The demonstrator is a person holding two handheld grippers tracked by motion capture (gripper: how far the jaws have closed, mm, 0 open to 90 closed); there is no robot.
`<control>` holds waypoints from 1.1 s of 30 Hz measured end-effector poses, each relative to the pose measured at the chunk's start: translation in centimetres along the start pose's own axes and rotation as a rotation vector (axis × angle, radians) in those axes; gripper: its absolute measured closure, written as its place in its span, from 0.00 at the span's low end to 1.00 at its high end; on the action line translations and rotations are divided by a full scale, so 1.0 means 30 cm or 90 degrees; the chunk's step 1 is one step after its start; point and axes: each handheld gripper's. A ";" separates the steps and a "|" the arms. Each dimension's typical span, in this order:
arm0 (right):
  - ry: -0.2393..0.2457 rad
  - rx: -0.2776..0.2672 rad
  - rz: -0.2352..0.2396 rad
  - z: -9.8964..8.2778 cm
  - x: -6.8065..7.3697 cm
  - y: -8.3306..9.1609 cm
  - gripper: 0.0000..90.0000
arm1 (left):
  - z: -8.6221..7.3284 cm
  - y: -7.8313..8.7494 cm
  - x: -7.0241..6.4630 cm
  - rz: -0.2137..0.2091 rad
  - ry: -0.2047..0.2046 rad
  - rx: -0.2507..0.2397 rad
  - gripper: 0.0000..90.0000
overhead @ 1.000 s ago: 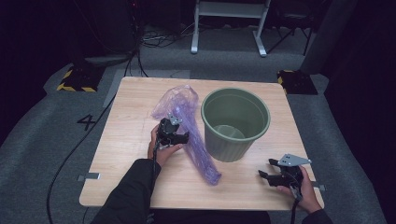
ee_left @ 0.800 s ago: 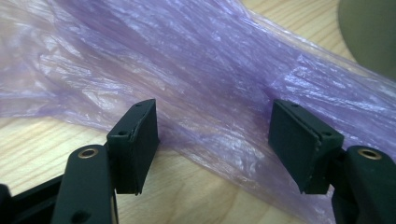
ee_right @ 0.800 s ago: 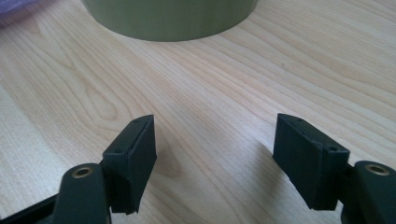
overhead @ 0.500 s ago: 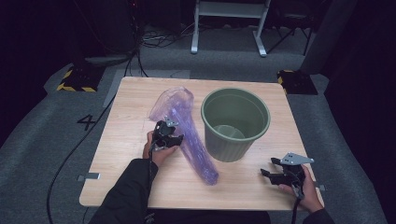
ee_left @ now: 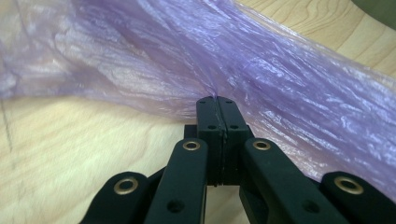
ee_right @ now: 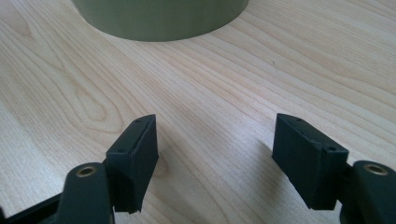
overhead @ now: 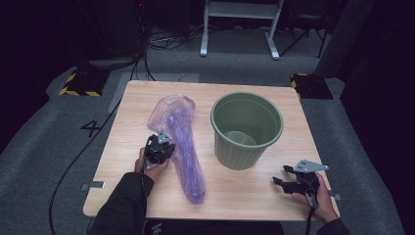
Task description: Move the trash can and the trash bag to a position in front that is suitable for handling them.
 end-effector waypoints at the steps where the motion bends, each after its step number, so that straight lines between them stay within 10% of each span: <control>1: 0.000 0.000 0.000 0.000 0.000 0.000 0.35 | 0.000 0.000 0.000 0.000 0.000 0.000 0.99; 16: 0.005 0.000 0.003 0.003 -0.001 -0.004 0.34 | 0.007 0.078 0.023 0.010 0.014 -0.064 0.99; 20: 0.005 0.001 0.002 0.003 -0.001 -0.004 0.34 | 0.002 0.074 0.033 0.000 0.030 -0.067 0.85; 22: 0.006 0.002 0.002 0.004 0.000 -0.004 0.34 | 0.006 0.080 0.028 0.002 0.049 -0.078 0.55; 27: 0.005 0.002 0.003 0.004 -0.001 -0.005 0.33 | 0.016 0.066 -0.002 -0.008 0.028 -0.062 0.26; 33: 0.007 0.001 0.003 0.005 -0.001 -0.006 0.33 | 0.044 0.040 -0.029 -0.017 0.022 -0.062 0.18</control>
Point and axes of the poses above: each handheld gripper's, and its own axes: y roughly backward along the jaws, z roughly out of its top, x roughly to its left, and after that the axes turned 6 degrees about y, right-handed
